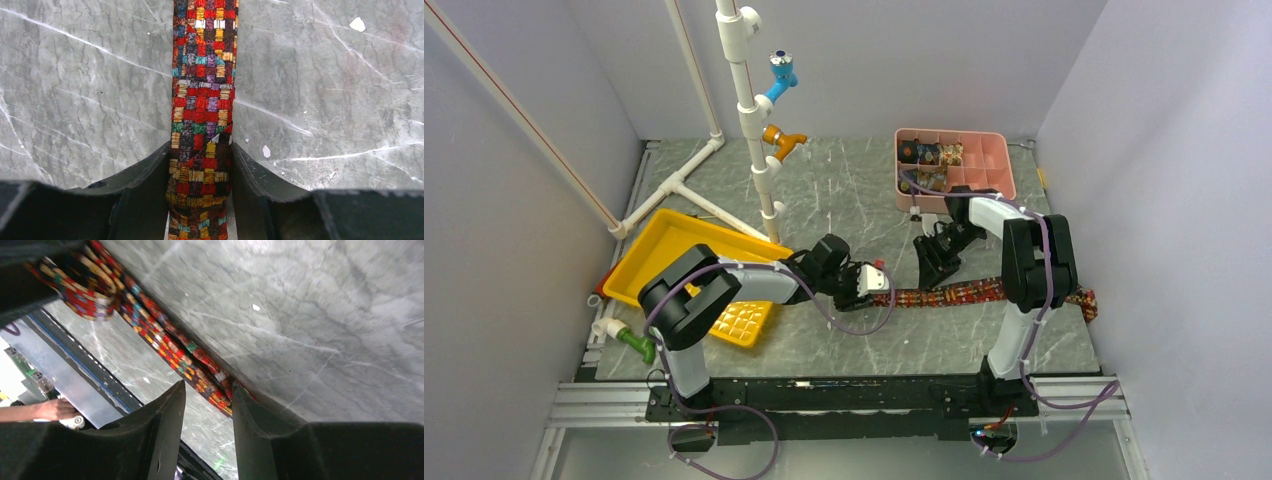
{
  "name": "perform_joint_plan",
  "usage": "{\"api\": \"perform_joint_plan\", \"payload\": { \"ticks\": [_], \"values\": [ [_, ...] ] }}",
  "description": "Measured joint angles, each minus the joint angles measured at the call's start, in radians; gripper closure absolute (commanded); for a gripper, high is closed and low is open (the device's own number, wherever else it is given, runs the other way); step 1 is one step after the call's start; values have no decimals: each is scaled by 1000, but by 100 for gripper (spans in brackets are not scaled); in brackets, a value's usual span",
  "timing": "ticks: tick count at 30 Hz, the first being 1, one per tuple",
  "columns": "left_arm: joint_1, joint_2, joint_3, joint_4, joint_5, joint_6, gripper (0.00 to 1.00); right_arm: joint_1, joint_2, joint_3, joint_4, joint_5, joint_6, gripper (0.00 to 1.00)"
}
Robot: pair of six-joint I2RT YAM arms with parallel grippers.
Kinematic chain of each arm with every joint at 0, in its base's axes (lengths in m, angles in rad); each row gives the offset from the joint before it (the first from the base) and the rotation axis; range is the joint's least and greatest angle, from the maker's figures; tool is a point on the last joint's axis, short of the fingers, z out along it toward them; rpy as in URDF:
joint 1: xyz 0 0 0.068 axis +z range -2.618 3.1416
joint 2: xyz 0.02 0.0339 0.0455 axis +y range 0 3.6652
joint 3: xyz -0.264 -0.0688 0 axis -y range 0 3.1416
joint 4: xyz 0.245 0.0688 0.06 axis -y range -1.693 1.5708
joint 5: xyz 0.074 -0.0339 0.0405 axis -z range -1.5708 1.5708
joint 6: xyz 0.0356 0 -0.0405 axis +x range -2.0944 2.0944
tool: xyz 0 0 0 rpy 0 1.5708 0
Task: Roll the ties
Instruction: Roll the tie at the center of the board.
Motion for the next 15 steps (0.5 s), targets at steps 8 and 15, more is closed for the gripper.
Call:
{"api": "perform_joint_plan", "payload": {
  "ticks": [8, 15],
  "values": [
    [-4, -3, -6, 1, -5, -22, 59, 31, -87, 14, 32, -169, 111, 57],
    [-4, -6, -22, 26, -9, -51, 59, 104, -68, -74, 103, -326, 212, 51]
  ]
}}
